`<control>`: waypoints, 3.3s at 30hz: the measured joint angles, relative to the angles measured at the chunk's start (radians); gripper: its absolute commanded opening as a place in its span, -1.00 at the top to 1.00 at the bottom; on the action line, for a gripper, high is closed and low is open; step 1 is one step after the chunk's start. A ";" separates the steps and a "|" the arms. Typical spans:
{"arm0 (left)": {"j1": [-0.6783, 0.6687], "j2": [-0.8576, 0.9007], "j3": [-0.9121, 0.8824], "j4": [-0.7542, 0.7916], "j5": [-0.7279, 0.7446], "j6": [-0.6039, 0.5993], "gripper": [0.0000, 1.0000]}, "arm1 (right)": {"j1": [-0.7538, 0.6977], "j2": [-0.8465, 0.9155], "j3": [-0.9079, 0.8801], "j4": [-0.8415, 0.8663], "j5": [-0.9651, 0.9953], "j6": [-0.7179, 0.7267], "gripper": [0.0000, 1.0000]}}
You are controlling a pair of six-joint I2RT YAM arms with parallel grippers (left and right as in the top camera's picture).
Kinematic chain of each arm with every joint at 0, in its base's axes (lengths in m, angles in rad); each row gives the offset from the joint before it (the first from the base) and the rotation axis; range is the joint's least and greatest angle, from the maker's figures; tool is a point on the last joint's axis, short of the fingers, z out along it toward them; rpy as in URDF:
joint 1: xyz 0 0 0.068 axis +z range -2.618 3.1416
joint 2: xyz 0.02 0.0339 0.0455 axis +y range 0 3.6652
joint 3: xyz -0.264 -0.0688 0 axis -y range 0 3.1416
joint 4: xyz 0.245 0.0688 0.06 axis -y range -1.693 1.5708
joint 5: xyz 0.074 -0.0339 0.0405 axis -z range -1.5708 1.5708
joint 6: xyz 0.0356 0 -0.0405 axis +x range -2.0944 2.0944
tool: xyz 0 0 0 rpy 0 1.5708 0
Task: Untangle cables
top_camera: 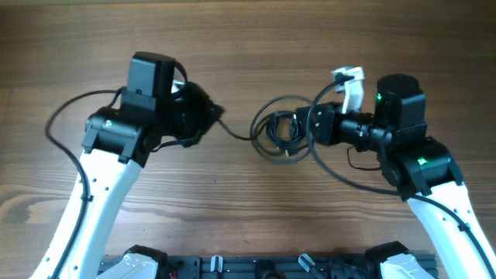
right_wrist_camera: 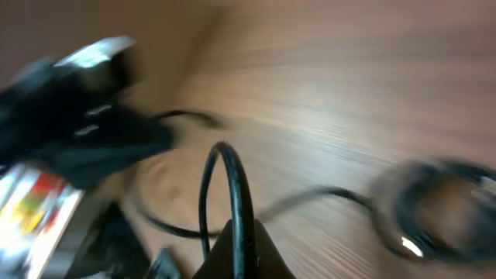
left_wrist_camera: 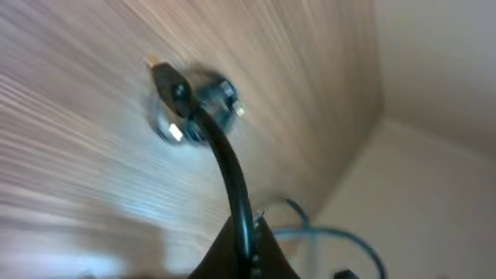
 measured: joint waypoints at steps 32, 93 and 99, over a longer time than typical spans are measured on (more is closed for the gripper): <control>0.450 0.005 0.000 -0.240 -0.827 0.076 0.92 | -0.235 0.053 0.000 -0.069 0.771 0.032 0.91; 0.392 -0.134 0.000 -0.091 0.386 0.526 0.29 | 0.142 0.290 0.001 -0.009 -0.108 -0.528 0.91; 0.392 -0.131 0.000 -0.089 0.375 0.524 -1.00 | 0.142 0.142 0.000 0.349 -0.106 -0.089 0.91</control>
